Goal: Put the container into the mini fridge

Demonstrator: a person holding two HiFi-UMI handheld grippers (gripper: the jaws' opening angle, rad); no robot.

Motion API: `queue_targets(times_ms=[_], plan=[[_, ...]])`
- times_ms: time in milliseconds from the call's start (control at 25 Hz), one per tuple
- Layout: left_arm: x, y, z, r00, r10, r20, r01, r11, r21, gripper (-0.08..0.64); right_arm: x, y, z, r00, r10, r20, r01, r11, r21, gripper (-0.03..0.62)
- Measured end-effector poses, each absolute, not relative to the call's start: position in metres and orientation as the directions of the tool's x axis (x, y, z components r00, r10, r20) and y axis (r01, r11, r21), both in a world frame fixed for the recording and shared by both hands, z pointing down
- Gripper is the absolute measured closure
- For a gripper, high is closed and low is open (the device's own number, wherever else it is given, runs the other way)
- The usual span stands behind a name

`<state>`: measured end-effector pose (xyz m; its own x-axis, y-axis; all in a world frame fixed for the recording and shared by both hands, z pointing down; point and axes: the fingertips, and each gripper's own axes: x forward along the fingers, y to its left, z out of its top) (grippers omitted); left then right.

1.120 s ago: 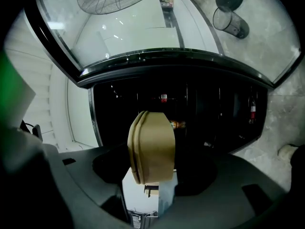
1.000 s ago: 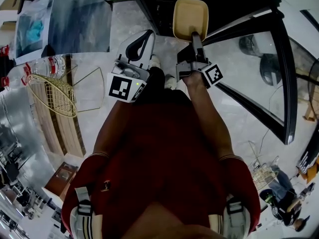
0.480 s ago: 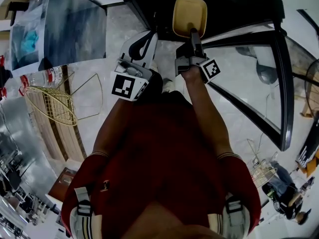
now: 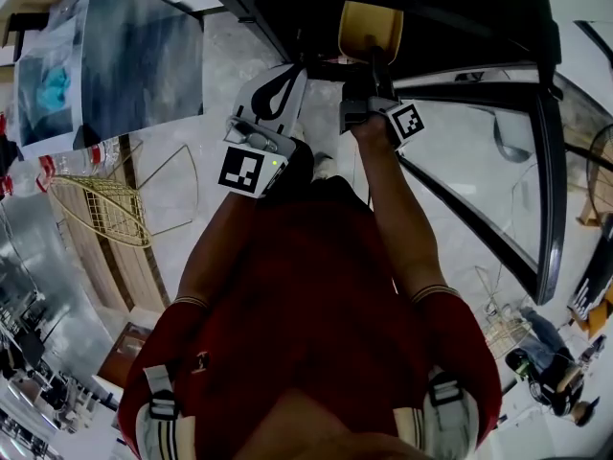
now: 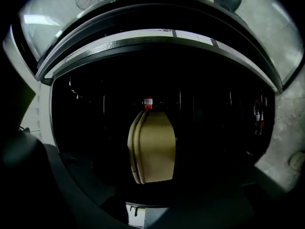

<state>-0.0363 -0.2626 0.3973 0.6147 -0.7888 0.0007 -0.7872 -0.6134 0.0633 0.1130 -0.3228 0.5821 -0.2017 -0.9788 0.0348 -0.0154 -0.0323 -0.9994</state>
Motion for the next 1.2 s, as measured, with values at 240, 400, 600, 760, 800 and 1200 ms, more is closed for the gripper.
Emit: queue_targets(times_ms=[240, 400, 600, 760, 800, 1200], plan=[[-0.04, -0.27, 0.405, 0.624, -0.781, 0.017, -0.781, -0.622, 0.064, 0.552, 0.111, -0.338, 0.595, -0.193, -0.98, 0.04, 0.016, -0.044, -0.999, 0.333], [-0.039, -0.274, 0.406, 0.63, -0.776, 0.021, -0.775, -0.628, 0.07, 0.554, 0.113, -0.347, 0.597, -0.188, -0.981, 0.048, 0.021, -0.053, -0.998, 0.333], [-0.037, -0.275, 0.406, 0.639, -0.768, 0.026, -0.768, -0.637, 0.069, 0.554, 0.114, -0.355, 0.6, -0.189, -0.979, 0.071, 0.023, -0.077, -0.997, 0.333], [-0.037, -0.275, 0.406, 0.637, -0.77, 0.028, -0.77, -0.634, 0.07, 0.554, 0.115, -0.358, 0.603, -0.193, -0.978, 0.083, 0.029, -0.09, -0.995, 0.333], [-0.036, -0.275, 0.406, 0.637, -0.771, 0.028, -0.77, -0.634, 0.07, 0.554, 0.115, -0.359, 0.603, -0.194, -0.977, 0.084, 0.027, -0.091, -0.995, 0.333], [-0.031, -0.275, 0.407, 0.641, -0.767, 0.035, -0.767, -0.639, 0.063, 0.554, 0.118, -0.372, 0.609, -0.182, -0.975, 0.128, -0.037, -0.123, -0.992, 0.327]])
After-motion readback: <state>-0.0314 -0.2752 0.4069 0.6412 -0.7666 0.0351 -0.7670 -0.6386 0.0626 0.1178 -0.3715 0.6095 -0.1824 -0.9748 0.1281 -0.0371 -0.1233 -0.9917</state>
